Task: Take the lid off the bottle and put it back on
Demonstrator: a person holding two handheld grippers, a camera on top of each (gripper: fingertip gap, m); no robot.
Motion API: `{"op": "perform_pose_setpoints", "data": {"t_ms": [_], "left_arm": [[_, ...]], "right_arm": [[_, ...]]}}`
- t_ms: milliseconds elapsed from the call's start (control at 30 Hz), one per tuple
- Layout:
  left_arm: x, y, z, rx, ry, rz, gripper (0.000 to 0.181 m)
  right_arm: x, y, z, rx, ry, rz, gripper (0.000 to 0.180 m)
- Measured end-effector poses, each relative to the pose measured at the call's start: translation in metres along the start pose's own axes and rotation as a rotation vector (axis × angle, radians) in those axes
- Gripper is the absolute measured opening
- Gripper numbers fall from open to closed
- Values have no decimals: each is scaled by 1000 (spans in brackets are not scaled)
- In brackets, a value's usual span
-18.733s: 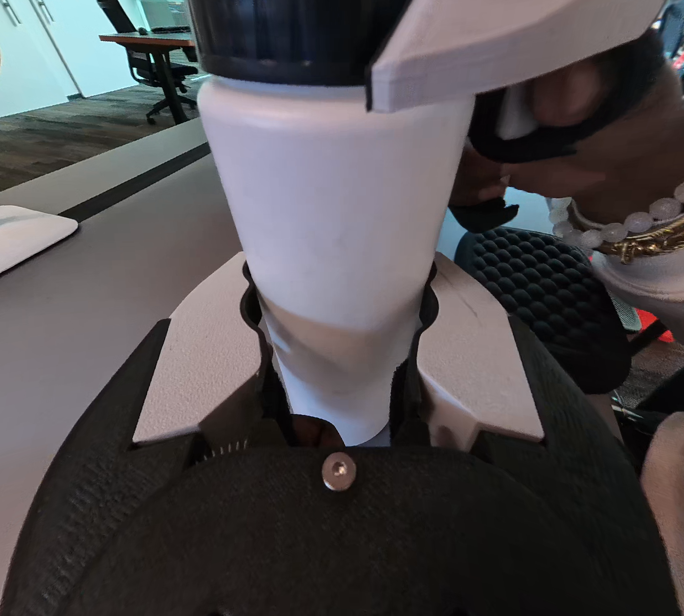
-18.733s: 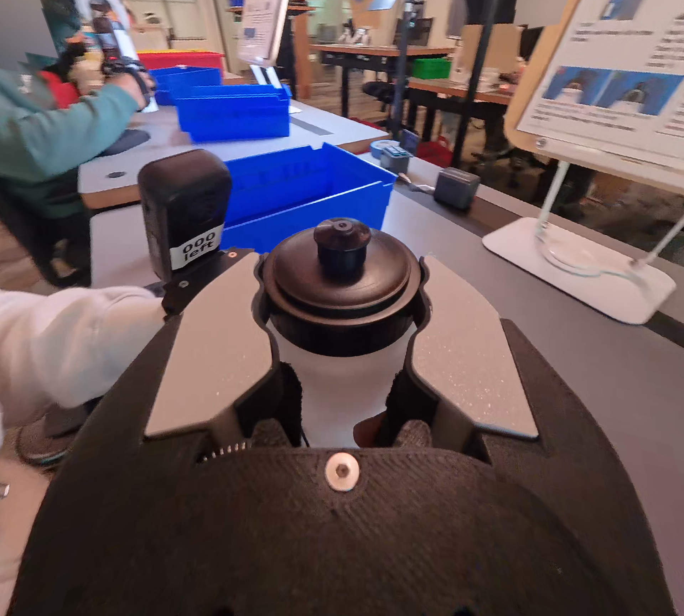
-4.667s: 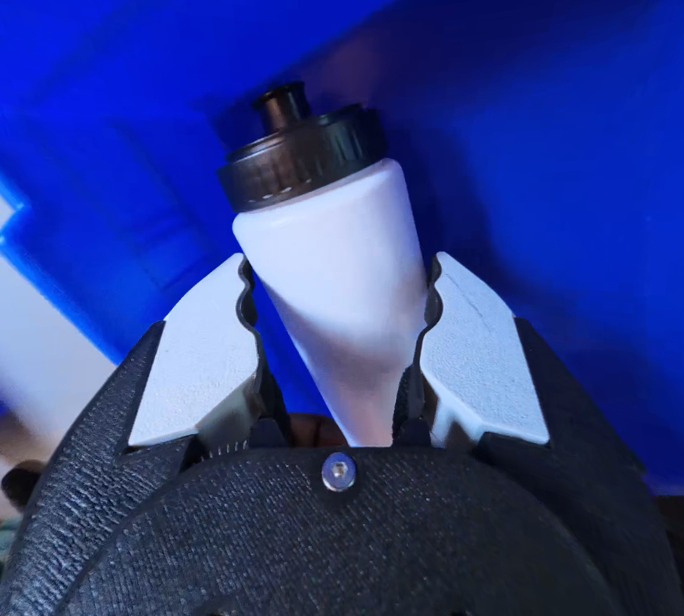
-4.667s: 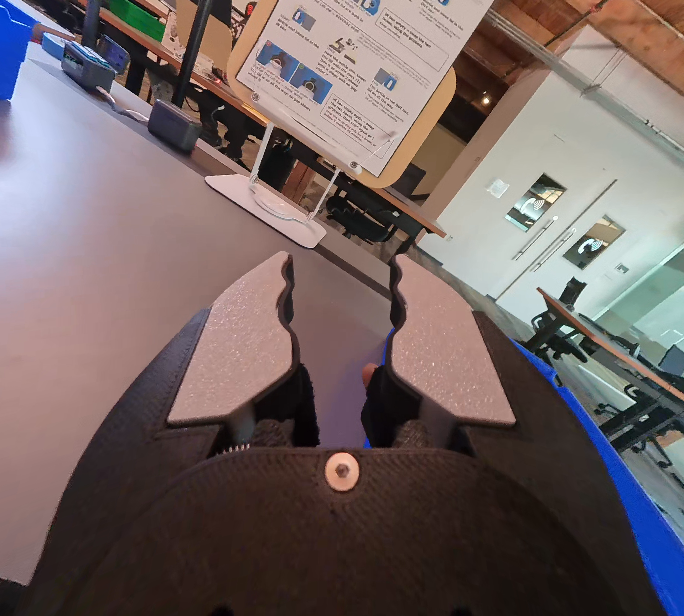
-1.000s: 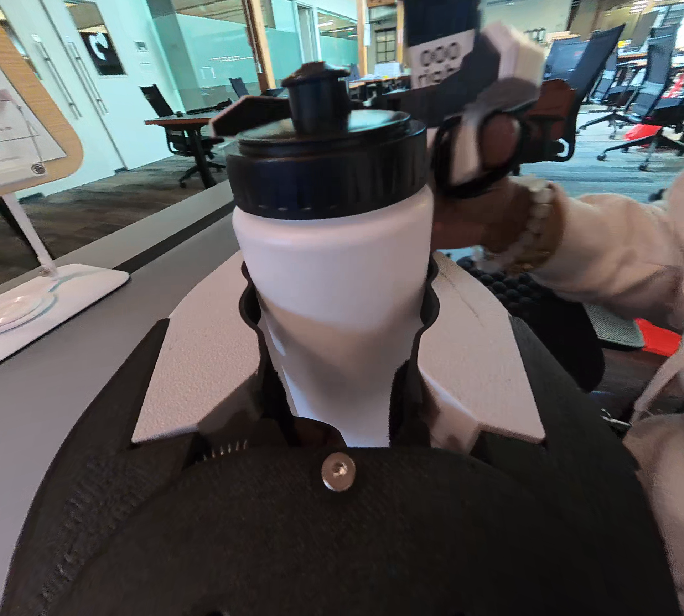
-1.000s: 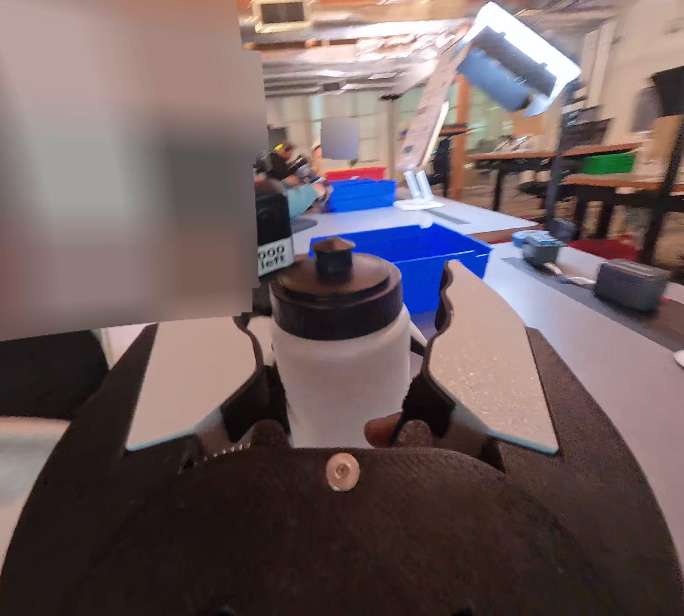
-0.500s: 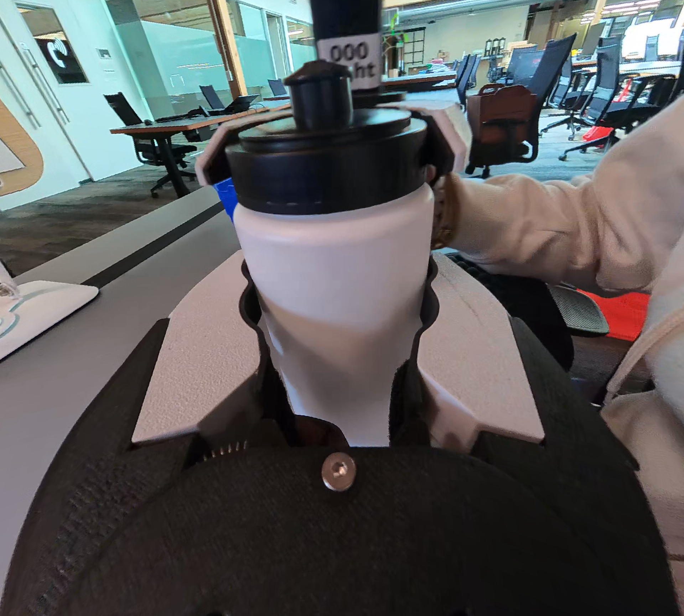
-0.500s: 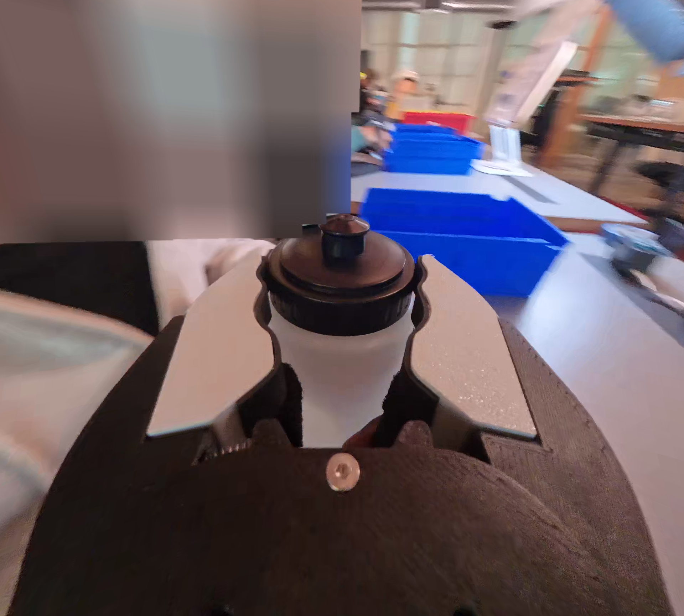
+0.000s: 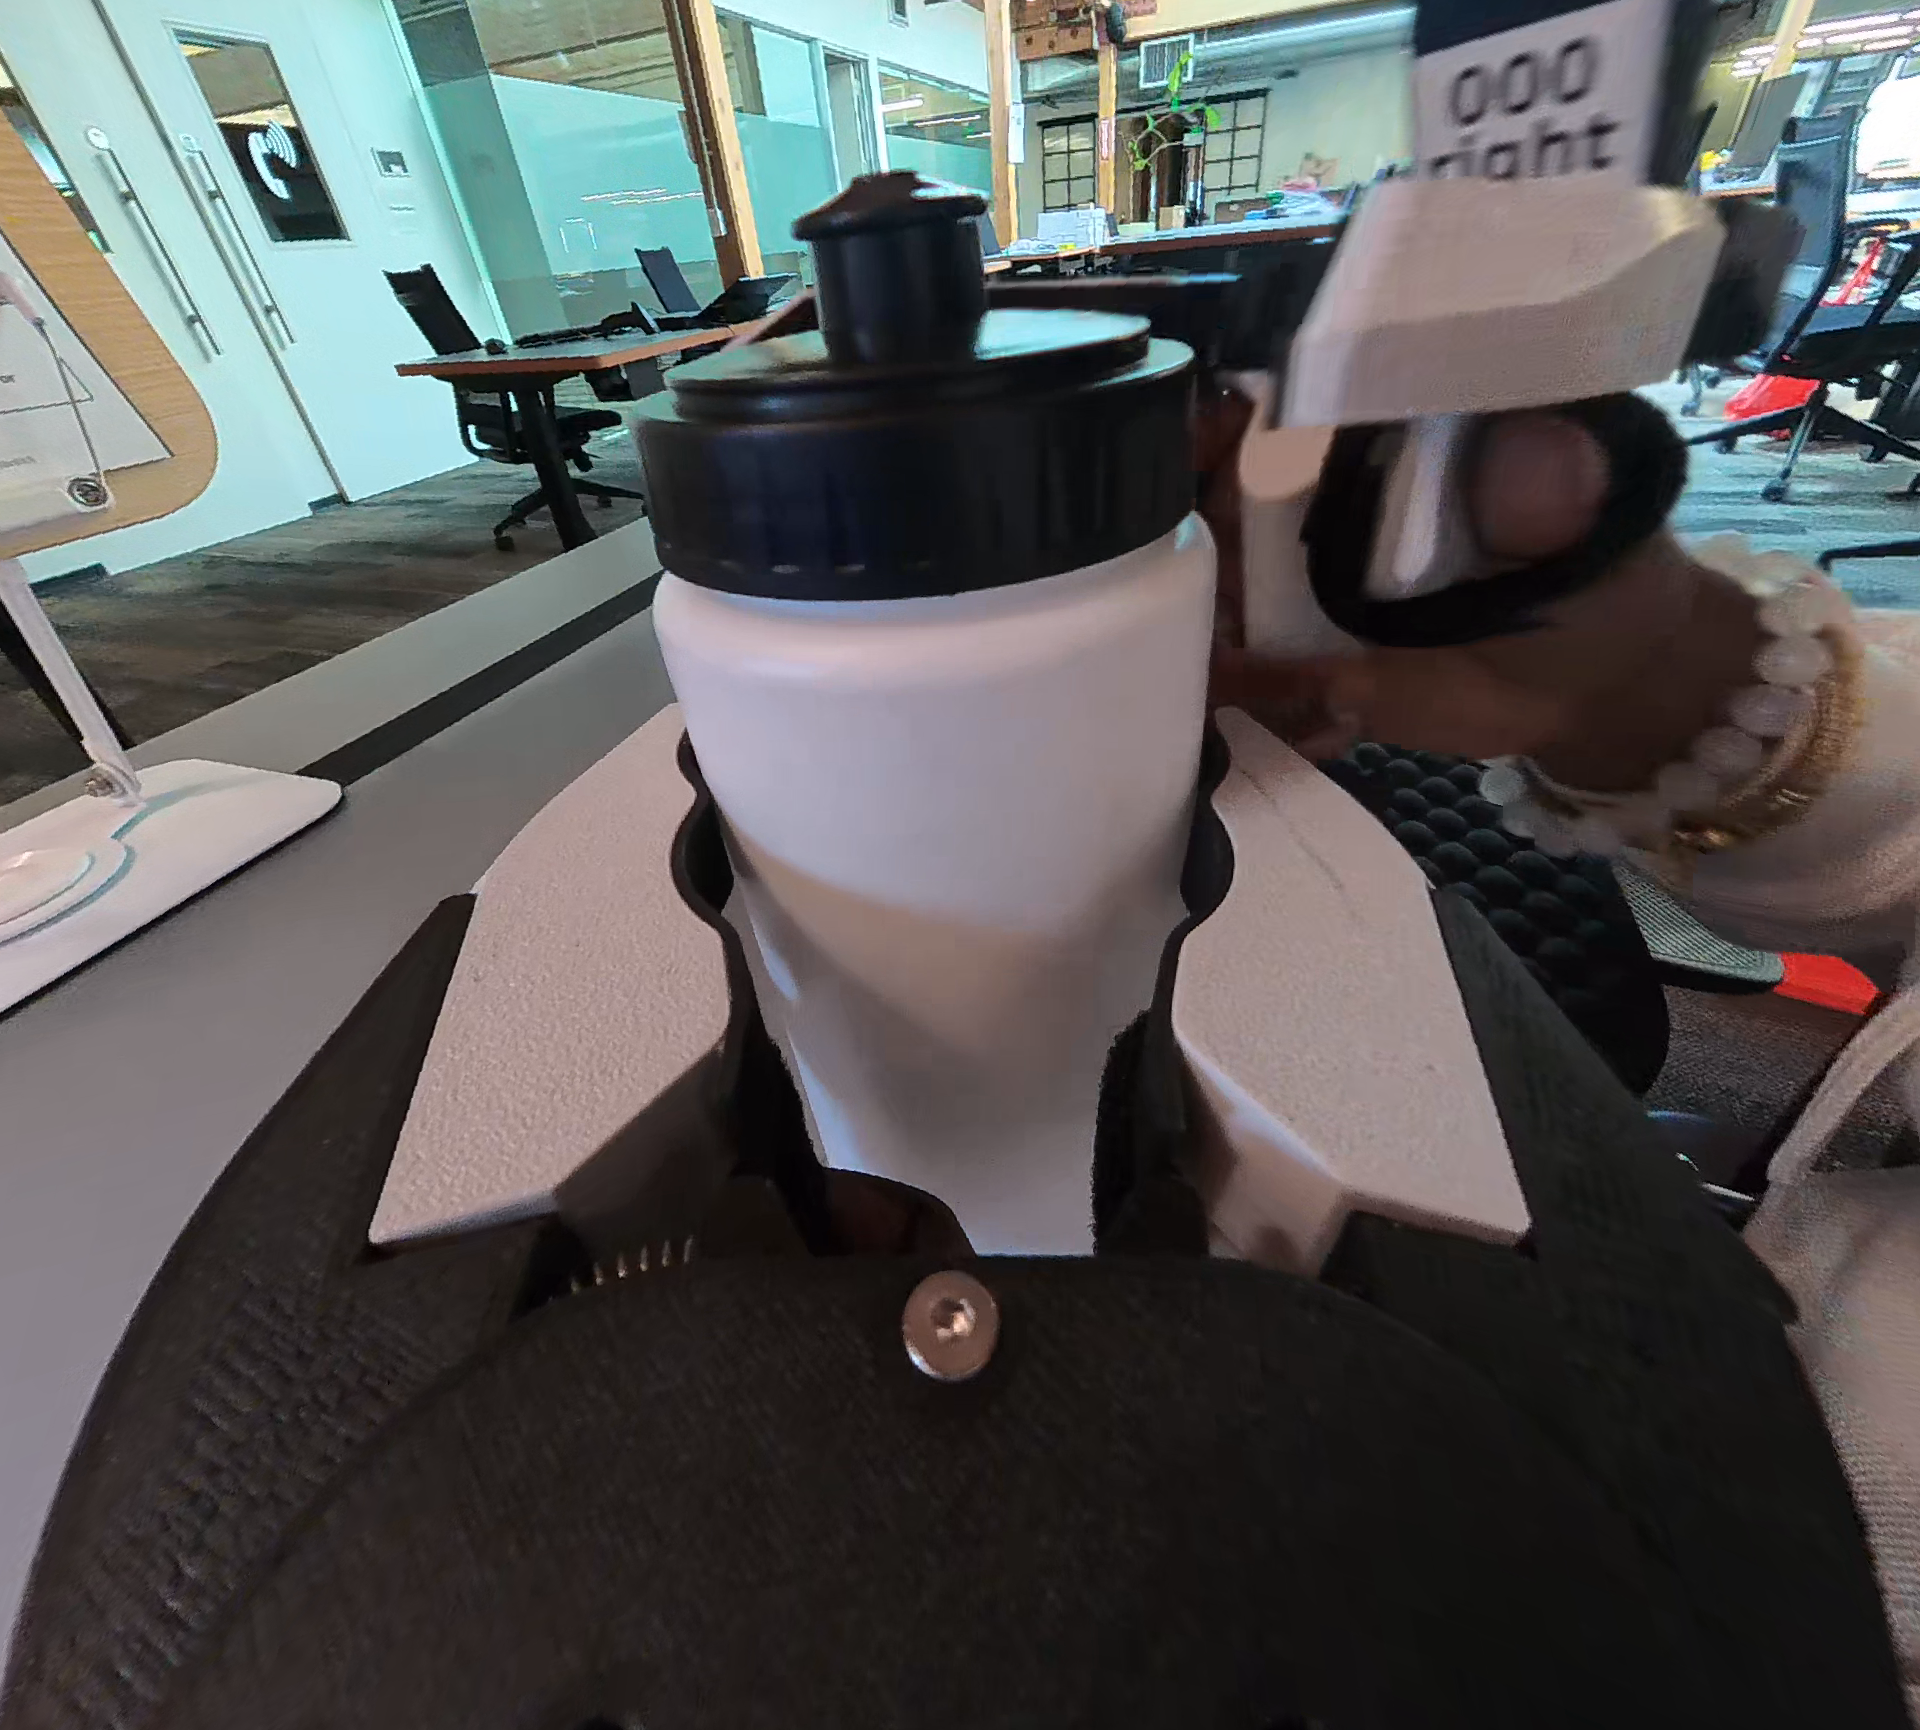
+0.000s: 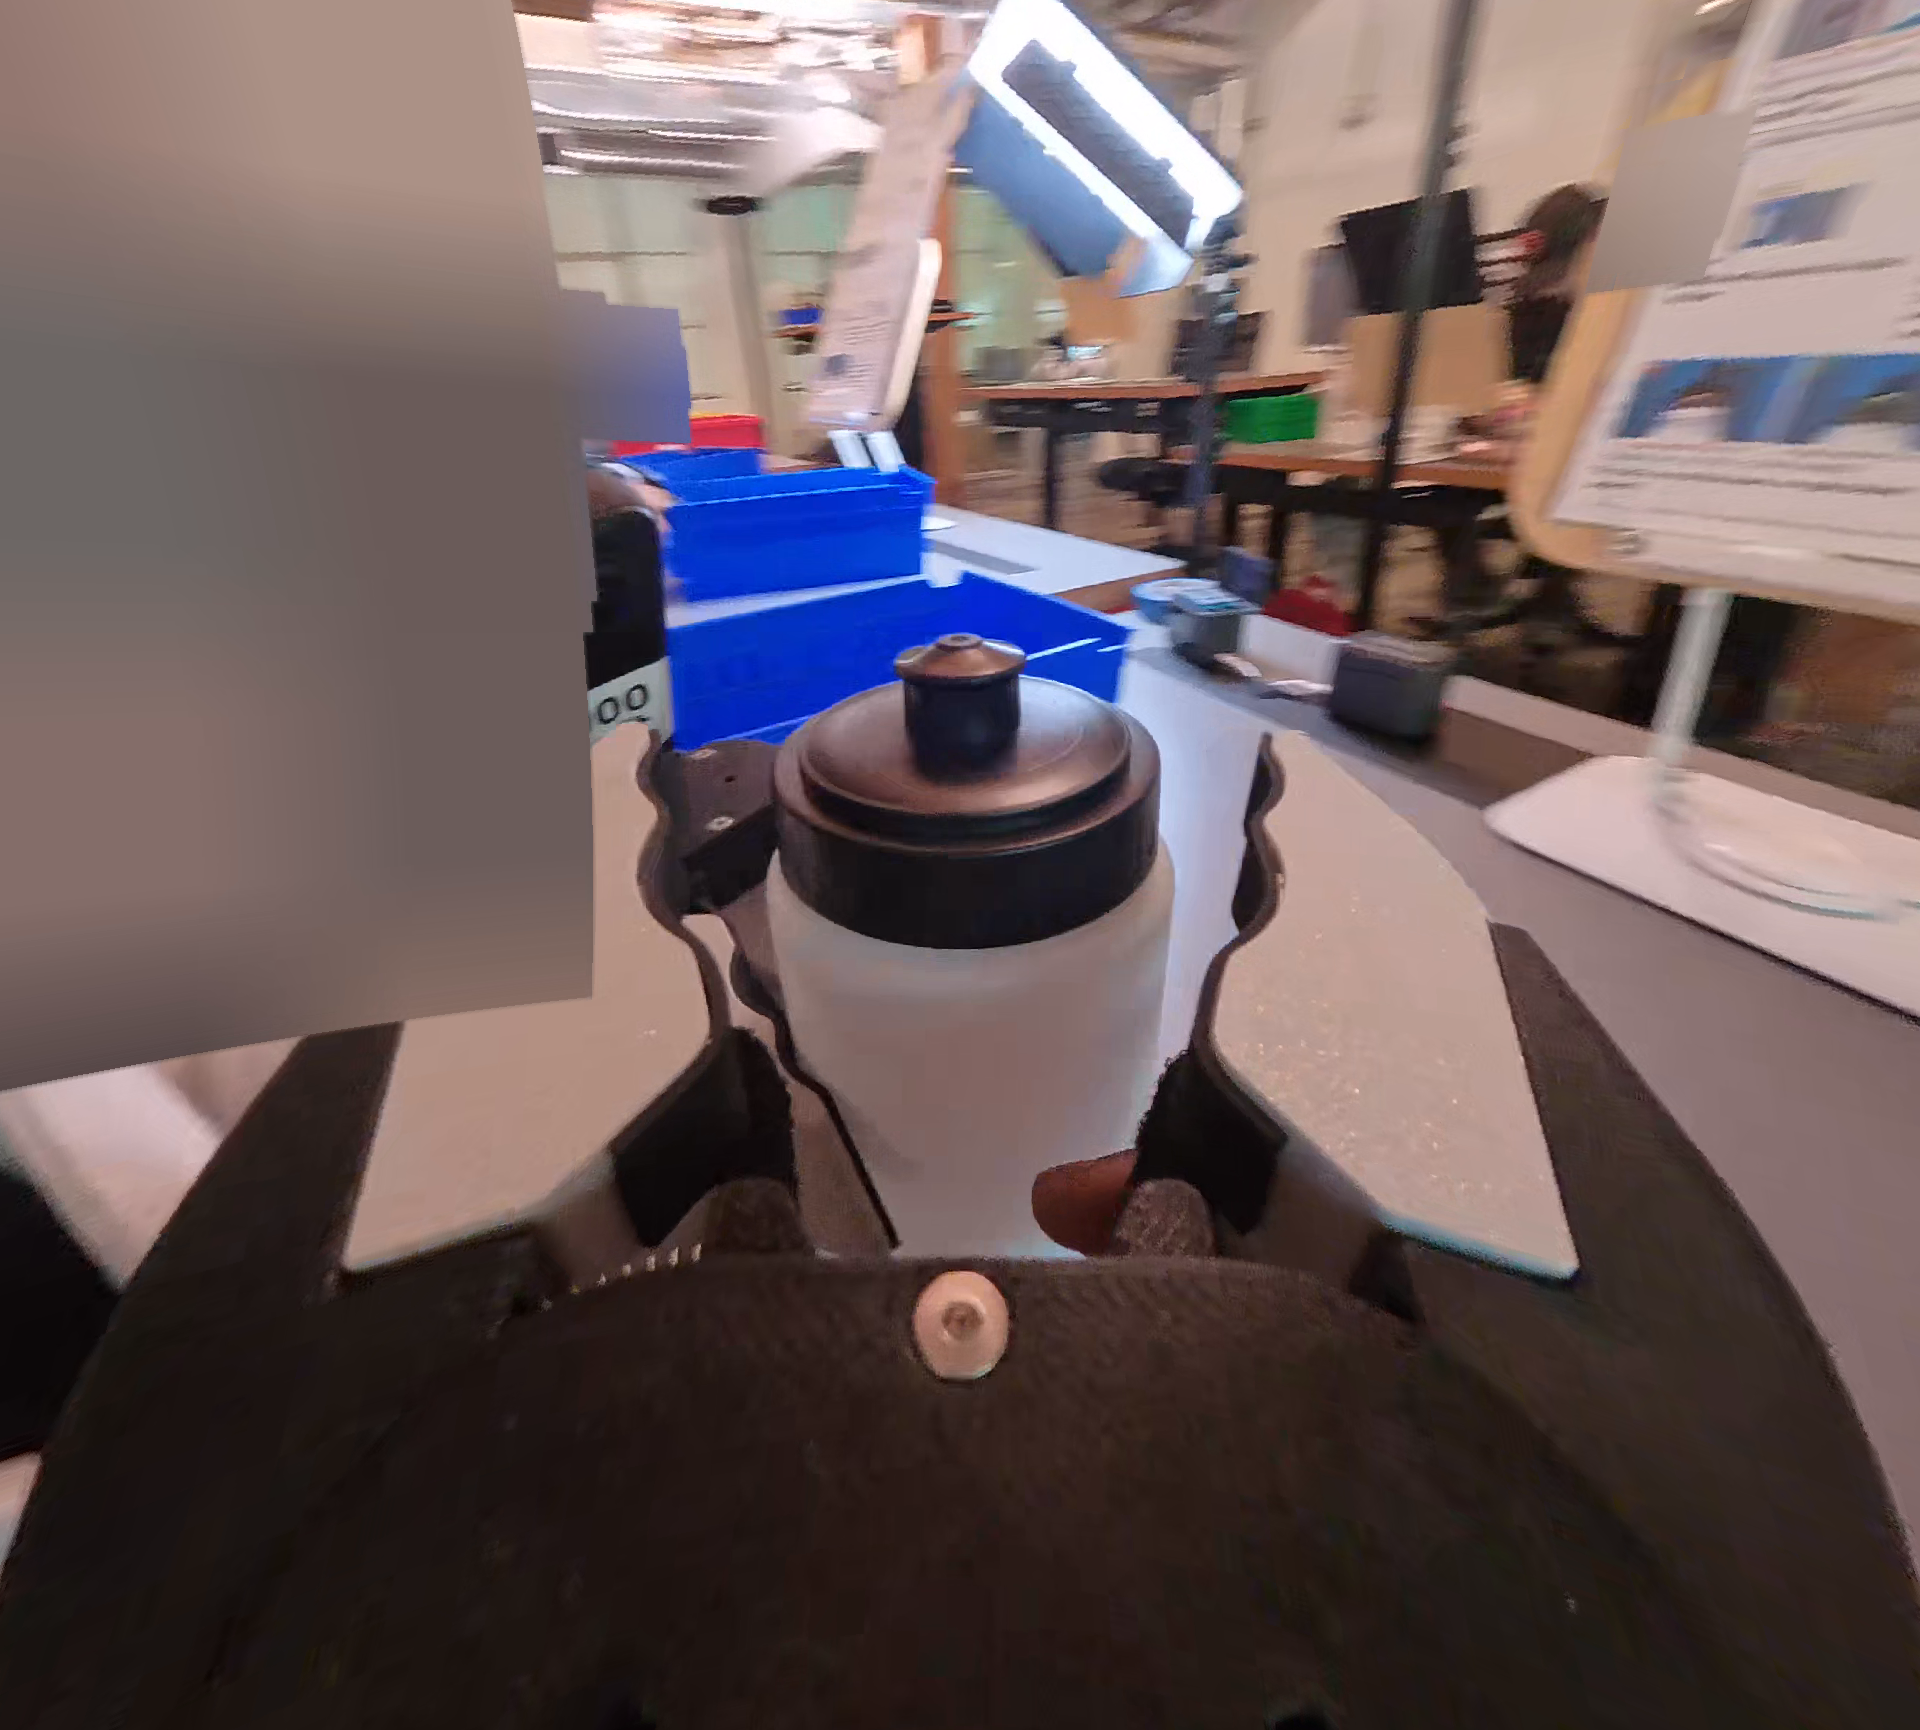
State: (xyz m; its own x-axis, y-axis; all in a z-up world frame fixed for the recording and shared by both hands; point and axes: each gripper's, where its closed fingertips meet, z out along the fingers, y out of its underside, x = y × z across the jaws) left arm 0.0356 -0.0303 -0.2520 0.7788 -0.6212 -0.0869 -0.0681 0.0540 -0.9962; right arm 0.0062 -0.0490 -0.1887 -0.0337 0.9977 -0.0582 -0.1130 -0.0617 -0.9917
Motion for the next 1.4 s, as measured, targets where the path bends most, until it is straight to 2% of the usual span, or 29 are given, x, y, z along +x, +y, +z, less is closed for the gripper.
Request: {"op": "perform_pose_setpoints", "data": {"t_ms": [67, 133, 200, 300, 467, 567, 667, 733, 833, 967, 1067, 1100, 1167, 1400], "left_arm": [[0, 0, 0, 1, -1, -1, 87], [-1, 0, 0, 2, -3, -3, 87], [-1, 0, -1, 3, 3, -10, 87], [-1, 0, -2, 11, 15, -11, 87], [9, 0, 1, 9, 64, -22, 87], [8, 0, 0, 17, 60, -30, 86], [6, 0, -1, 19, 57, -39, 86], [6, 0, 0, 18, 52, -35, 86], [6, 0, 0, 22, 47, -34, 86], [7, 0, 1, 21, 42, -28, 86], [7, 0, 1, 22, 38, -27, 86], [6, -1, 1, 24, 38, -31, 86], [5, -1, 0, 27, 42, -39, 86], [10, -1, 2, 27, 61, -28, 86]], "right_arm": [[1, 0, 1, -23, 111, -76, 95], [4, 8, 6, -91, 150, -140, 77], [3, 10, 8, -100, 89, -132, 77], [-3, 10, 8, -93, -140, -106, 76], [-17, 7, -6, -33, -708, -32, 76], [-20, 7, -7, -9, -867, 19, 76], [-18, 10, -3, -20, -814, 82, 77], [-7, 10, 3, -1, -616, 74, 100], [-4, -2, -3, 78, -348, 44, 109], [-7, -2, -5, 66, 3, -91, 97], [-6, -2, -1, 29, 104, -136, 81], [-3, -1, 0, 13, 106, -157, 74], [-5, 0, 2, -8, -4, -128, 74], [-16, -1, -5, -56, -629, -31, 74]]}}
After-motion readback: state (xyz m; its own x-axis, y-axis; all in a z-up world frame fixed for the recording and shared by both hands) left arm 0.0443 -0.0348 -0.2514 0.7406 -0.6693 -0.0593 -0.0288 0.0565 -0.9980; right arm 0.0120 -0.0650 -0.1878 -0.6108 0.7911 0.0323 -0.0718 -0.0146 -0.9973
